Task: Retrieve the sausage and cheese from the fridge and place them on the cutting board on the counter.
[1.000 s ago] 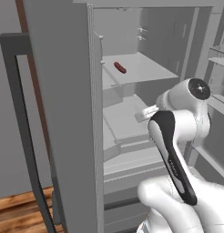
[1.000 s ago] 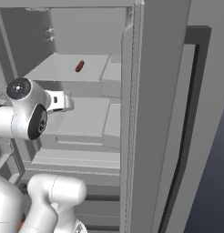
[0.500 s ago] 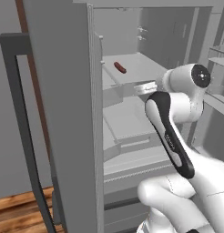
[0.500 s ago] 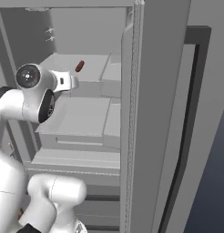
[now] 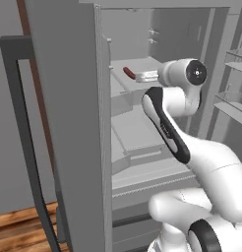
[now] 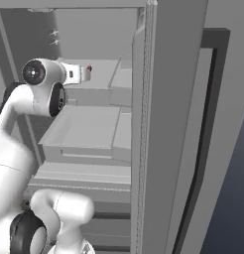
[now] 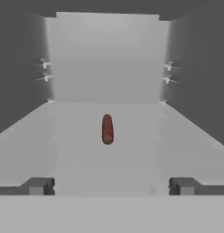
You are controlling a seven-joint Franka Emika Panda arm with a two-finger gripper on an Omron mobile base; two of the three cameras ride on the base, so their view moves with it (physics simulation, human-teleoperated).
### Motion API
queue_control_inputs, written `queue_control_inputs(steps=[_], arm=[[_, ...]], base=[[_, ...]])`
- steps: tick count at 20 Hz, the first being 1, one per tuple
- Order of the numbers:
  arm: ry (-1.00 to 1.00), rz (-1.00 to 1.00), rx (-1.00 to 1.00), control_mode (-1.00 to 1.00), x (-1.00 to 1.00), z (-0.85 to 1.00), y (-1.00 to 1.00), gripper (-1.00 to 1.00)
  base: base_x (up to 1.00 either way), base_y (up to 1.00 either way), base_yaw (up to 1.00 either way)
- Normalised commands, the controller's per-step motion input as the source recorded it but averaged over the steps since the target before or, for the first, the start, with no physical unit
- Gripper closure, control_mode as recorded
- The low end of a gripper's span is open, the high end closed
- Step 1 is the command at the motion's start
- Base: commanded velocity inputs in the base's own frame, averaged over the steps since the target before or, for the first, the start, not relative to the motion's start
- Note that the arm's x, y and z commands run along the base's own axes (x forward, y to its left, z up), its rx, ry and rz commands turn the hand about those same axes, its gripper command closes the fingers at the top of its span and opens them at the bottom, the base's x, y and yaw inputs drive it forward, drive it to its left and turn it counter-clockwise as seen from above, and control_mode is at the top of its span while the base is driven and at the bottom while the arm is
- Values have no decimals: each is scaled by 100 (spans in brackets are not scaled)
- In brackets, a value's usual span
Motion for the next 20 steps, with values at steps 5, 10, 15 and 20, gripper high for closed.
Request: queue_control_inputs(steps=[5, 10, 15, 20], arm=[[0, -9, 0, -100, 95, 0, 0, -100], [0, 2, 0, -100, 74, 0, 13, -100], [5, 15, 5, -100, 50, 0, 1, -100], [7, 12, 6, -100, 69, 0, 8, -100]], base=[[0, 0, 0], [0, 0, 0], [0, 0, 0], [0, 0, 0]])
